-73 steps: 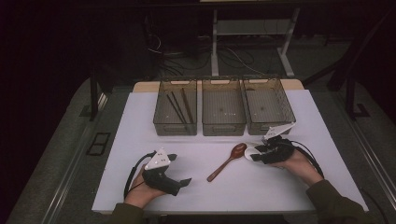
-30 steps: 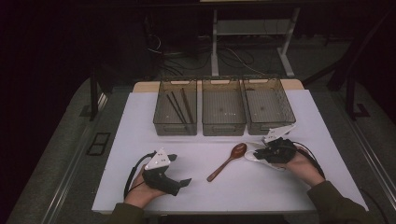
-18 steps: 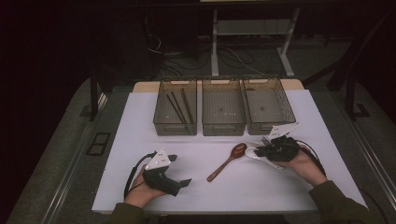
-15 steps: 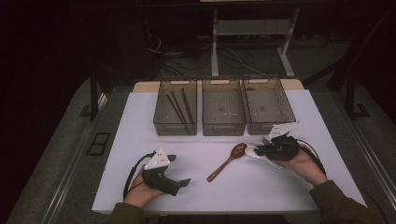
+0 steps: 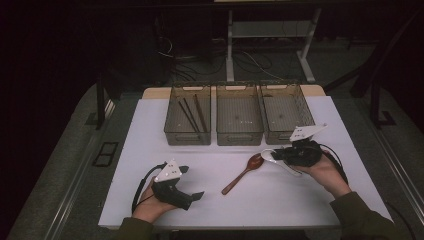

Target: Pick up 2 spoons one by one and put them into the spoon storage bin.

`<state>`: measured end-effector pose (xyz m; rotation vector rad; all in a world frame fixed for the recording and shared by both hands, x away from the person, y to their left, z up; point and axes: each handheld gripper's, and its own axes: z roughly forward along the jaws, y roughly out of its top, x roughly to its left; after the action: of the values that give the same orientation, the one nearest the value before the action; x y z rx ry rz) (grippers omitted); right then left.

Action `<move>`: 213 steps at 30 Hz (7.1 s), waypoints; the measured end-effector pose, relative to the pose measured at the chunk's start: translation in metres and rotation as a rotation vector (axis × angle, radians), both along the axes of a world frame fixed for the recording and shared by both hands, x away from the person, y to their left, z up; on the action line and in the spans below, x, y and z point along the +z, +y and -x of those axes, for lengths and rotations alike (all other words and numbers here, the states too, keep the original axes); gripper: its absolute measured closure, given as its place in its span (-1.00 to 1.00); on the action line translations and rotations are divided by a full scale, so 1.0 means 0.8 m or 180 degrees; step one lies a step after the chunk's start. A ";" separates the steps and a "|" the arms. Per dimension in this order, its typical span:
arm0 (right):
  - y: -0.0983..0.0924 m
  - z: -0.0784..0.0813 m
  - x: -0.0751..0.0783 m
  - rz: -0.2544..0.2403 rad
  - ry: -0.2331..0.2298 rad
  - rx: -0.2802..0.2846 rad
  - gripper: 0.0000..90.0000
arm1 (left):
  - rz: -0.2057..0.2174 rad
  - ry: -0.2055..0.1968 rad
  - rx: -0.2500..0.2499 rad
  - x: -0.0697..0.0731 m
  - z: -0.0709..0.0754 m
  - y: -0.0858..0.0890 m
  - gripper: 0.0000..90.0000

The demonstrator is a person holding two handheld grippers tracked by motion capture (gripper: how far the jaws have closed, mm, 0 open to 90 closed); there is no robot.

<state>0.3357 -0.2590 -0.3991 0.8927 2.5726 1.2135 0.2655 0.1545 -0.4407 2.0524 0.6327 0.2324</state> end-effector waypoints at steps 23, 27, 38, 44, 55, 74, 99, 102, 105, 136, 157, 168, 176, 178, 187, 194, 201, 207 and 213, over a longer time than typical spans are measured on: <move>0.019 -0.027 0.030 -0.0189 -0.0183 -0.0062 0.84 | -0.0004 0.0004 -0.0020 0.001 0.001 -0.003 -1.00; 0.023 -0.035 0.037 -0.0232 -0.0209 -0.0076 0.84 | -0.0012 0.0004 -0.0026 0.001 0.000 -0.003 -1.00; 0.044 -0.062 0.055 -0.0347 -0.0270 -0.0095 0.84 | -0.0008 0.0012 -0.0014 0.000 0.001 -0.003 -1.00; 0.063 -0.078 0.064 -0.0298 -0.0298 -0.0065 0.84 | -0.0014 0.0009 -0.0023 0.000 0.000 -0.003 -1.00; 0.091 -0.110 0.079 -0.0233 -0.0334 -0.0038 0.84 | -0.0025 0.0006 -0.0038 0.000 0.001 -0.002 -1.00; 0.129 -0.157 0.056 -0.0018 -0.0309 -0.0135 0.84 | 0.0000 0.0000 -0.0055 0.001 0.001 -0.003 -1.00; 0.124 -0.153 0.048 -0.0130 -0.0135 -0.0153 0.25 | 0.0002 -0.0004 -0.0058 0.001 0.001 -0.003 -1.00; 0.116 -0.144 0.052 -0.0221 -0.0151 -0.0146 0.20 | 0.0001 0.0000 -0.0058 0.001 0.002 -0.003 -1.00; 0.107 -0.134 0.056 -0.0244 -0.0188 -0.0161 0.23 | 0.0004 0.0009 -0.0050 0.000 0.002 -0.003 -1.00; 0.063 -0.050 -0.006 -0.0030 0.0133 -0.0054 0.99 | -0.0009 0.0007 -0.0036 0.001 0.003 -0.003 -1.00; 0.087 -0.063 -0.051 0.0450 0.0275 -0.0116 0.99 | -0.0021 0.0019 -0.0046 0.000 0.003 -0.003 -1.00; 0.075 -0.055 -0.051 0.0535 0.0357 -0.0064 0.99 | -0.0015 0.0023 -0.0045 0.000 0.003 -0.003 -1.00; 0.066 -0.042 -0.051 0.0600 0.0391 -0.0014 0.99 | -0.0015 0.0026 -0.0048 0.000 0.003 -0.003 -1.00; 0.064 -0.039 -0.050 0.0619 0.0398 -0.0004 0.99 | -0.0016 0.0032 -0.0050 0.000 0.003 -0.003 -1.00; 0.055 -0.025 -0.048 0.0632 0.0433 0.0048 0.99 | -0.0024 0.0035 -0.0056 0.000 0.004 -0.003 -1.00; 0.039 -0.021 -0.035 0.0406 0.0392 -0.0013 0.87 | -0.0019 0.0032 -0.0053 0.000 0.004 -0.003 -1.00; 0.022 -0.009 -0.030 0.0171 0.0449 0.0010 0.39 | -0.0025 0.0029 -0.0056 0.000 0.004 -0.003 -1.00; 0.016 0.003 -0.034 0.0161 0.0492 0.0026 0.16 | -0.0025 0.0035 -0.0055 0.000 0.004 -0.003 -1.00; 0.022 0.002 -0.041 0.0210 0.0521 0.0055 0.10 | -0.0035 0.0035 -0.0062 0.000 0.004 -0.003 -1.00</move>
<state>0.3340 -0.2418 -0.4316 0.9964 2.7349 1.0952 0.2627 0.1519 -0.4410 2.0709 0.6193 0.2139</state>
